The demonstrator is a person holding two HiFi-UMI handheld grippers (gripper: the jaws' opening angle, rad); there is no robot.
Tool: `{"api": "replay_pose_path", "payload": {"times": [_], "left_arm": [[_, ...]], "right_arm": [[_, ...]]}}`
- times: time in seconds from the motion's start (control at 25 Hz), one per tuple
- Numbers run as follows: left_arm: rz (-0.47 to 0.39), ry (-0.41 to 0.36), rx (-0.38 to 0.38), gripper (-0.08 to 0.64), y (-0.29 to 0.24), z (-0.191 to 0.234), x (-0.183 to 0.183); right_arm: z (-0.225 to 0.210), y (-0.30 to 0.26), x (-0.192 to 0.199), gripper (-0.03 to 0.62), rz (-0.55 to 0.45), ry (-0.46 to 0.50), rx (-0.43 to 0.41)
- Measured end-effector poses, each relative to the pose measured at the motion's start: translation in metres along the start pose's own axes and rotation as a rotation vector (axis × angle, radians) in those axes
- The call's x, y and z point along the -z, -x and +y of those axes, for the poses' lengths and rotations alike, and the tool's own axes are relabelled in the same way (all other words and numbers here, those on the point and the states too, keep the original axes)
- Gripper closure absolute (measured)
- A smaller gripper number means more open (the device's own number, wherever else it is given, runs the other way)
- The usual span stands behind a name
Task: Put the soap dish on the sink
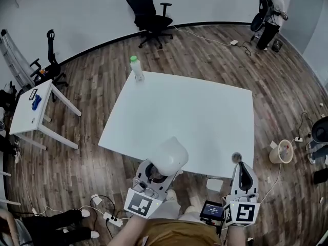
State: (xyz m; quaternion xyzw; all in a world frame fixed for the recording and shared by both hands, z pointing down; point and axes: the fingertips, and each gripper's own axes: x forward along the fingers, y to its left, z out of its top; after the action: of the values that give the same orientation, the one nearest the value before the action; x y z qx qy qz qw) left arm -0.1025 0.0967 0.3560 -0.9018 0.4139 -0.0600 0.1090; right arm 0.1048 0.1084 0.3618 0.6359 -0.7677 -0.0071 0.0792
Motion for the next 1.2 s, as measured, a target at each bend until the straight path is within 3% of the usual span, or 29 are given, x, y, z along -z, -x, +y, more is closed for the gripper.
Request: {"api": "replay_pose_path", "payload": {"times": [0.12, 0.28, 0.52, 0.6, 0.68, 0.88, 1.08, 1.2], "left_arm": [[-0.006, 0.012, 0.008, 0.400, -0.006, 0.016, 0.008], [-0.020, 0.136, -0.018, 0.400, -0.022, 0.022, 0.012], [-0.015, 0.132, 0.020, 0.400, -0.059, 0.021, 0.024], [-0.028, 0.160, -0.002, 0.400, -0.075, 0.026, 0.021], [-0.038, 0.193, -0.028, 0.400, -0.086, 0.028, 0.017], [-0.003, 0.177, -0.040, 0.400, -0.115, 0.029, 0.016], [-0.060, 0.253, -0.049, 0.400, -0.149, 0.027, 0.004], [-0.074, 0.256, -0.045, 0.400, -0.158, 0.028, 0.001]], "right_arm": [[0.011, -0.012, -0.001, 0.581, 0.005, 0.008, 0.002], [0.004, -0.018, 0.003, 0.581, 0.028, 0.016, 0.003], [-0.028, -0.039, 0.018, 0.581, 0.049, 0.014, 0.042], [-0.041, -0.054, 0.020, 0.581, 0.061, 0.005, 0.040], [-0.052, -0.067, 0.019, 0.581, 0.064, -0.009, 0.030], [-0.073, -0.097, 0.007, 0.581, 0.019, -0.023, 0.002], [-0.091, -0.120, 0.006, 0.581, 0.002, -0.057, -0.037], [-0.091, -0.133, -0.001, 0.581, -0.019, -0.052, -0.060]]}}
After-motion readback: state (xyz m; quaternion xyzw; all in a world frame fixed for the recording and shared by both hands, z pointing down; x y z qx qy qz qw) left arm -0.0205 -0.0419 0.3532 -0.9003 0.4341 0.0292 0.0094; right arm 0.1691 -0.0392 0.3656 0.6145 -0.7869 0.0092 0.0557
